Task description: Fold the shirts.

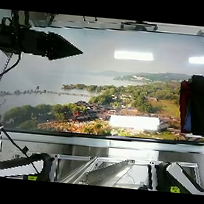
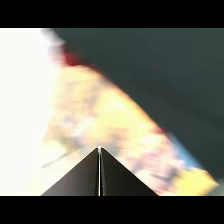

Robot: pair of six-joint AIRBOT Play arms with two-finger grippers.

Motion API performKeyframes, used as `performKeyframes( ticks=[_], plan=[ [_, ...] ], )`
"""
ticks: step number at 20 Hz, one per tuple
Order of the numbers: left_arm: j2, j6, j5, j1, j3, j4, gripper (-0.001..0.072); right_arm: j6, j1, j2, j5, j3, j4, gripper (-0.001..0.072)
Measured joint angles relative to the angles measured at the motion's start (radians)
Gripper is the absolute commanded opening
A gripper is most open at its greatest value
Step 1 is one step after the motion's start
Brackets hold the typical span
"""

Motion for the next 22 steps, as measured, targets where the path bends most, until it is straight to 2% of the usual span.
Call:
performKeyframes(
  ticks=[3, 5, 8, 11, 16, 22],
  plan=[
    [0.07, -0.016, 0.055, 0.019, -0.103, 0.107, 0.0007, -0.062, 0.208, 0.049, -0.031, -0.038, 0.039, 0.0018],
    [0.146, -0.014, 0.083, 0.014, -0.238, 0.143, 0.0006, -0.115, 0.373, 0.112, -0.051, -0.14, 0.042, 0.0018],
    [0.296, 0.008, 0.132, -0.025, -0.523, 0.187, 0.0008, -0.18, 0.625, 0.263, -0.105, -0.399, 0.041, 0.0018],
    [0.463, 0.015, 0.228, -0.081, -0.842, 0.233, 0.0017, -0.193, 0.813, 0.416, -0.214, -0.673, 0.038, 0.0018],
    [0.643, 0.009, 0.335, -0.075, -1.154, 0.255, 0.0017, -0.197, 0.911, 0.475, -0.314, -0.838, 0.043, 0.0019],
    [0.777, 0.0, 0.359, 0.025, -1.239, 0.266, 0.0016, -0.201, 0.93, 0.476, -0.346, -0.872, 0.081, 0.0018]
  ],
)
